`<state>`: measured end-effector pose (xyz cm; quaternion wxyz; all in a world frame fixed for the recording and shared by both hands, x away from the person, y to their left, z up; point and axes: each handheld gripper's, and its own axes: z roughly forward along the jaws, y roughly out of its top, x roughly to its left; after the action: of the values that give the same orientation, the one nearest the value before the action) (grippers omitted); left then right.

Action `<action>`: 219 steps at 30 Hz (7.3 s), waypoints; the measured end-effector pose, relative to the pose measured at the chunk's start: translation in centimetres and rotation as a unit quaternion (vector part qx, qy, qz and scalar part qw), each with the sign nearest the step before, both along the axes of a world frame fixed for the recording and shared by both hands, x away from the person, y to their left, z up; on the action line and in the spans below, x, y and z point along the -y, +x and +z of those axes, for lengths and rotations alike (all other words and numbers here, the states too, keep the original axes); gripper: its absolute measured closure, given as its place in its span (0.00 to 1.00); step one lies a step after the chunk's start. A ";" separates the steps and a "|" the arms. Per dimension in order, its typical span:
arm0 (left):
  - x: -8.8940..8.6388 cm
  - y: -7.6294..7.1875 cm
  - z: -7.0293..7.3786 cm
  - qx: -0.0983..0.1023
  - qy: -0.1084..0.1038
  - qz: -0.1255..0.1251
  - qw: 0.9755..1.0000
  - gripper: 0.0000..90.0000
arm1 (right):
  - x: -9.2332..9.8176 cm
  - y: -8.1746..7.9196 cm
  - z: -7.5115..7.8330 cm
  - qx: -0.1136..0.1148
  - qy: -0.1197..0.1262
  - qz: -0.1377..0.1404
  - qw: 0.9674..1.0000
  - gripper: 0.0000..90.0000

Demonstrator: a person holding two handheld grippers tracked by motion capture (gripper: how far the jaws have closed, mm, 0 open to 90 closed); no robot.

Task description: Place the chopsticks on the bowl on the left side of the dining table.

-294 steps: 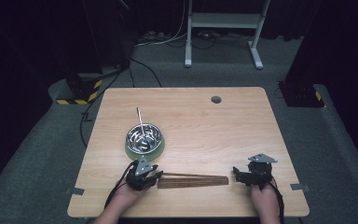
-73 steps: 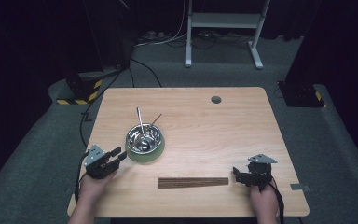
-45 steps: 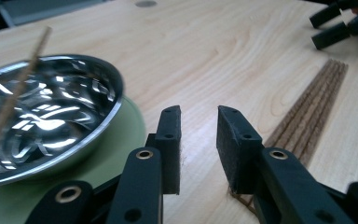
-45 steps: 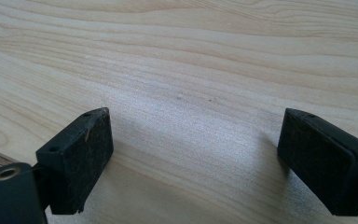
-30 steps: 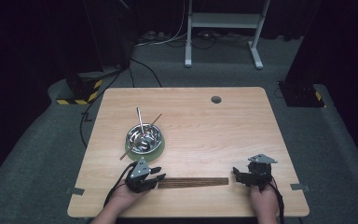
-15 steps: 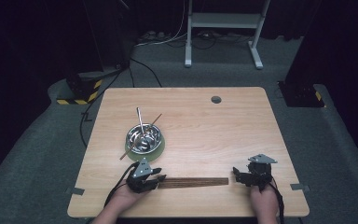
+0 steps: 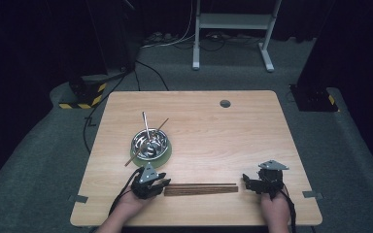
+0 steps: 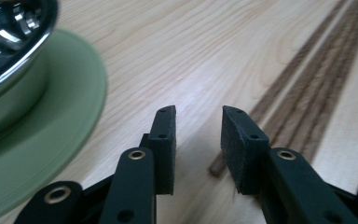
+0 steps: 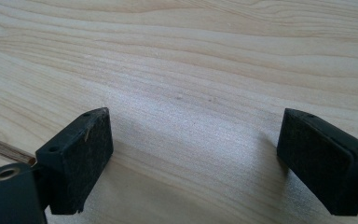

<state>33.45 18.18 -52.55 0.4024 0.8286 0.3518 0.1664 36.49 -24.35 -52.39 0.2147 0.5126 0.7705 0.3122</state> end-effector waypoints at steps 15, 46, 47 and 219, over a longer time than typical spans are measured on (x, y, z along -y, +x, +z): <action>-0.6 -0.4 0.1 0.006 -0.022 -0.033 0.999 0.71 | 0.0 0.0 0.0 0.000 0.000 0.000 1.000 0.11; 0.9 0.5 -0.1 0.009 0.016 -0.051 0.999 0.73 | 0.0 0.0 0.0 0.000 0.001 0.000 1.000 0.11; 0.9 0.6 -0.1 0.007 0.014 -0.054 0.998 0.73 | 0.0 0.0 0.0 0.000 0.000 0.001 1.000 0.11; -8.9 -0.1 2.7 0.099 -0.017 0.126 0.987 0.93 | -0.1 -0.1 0.0 0.003 -0.001 0.011 1.000 0.12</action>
<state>33.35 27.08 -49.84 0.4249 0.7506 0.4143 0.2906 36.37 -24.27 -52.42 0.2146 0.5028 0.7758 0.3152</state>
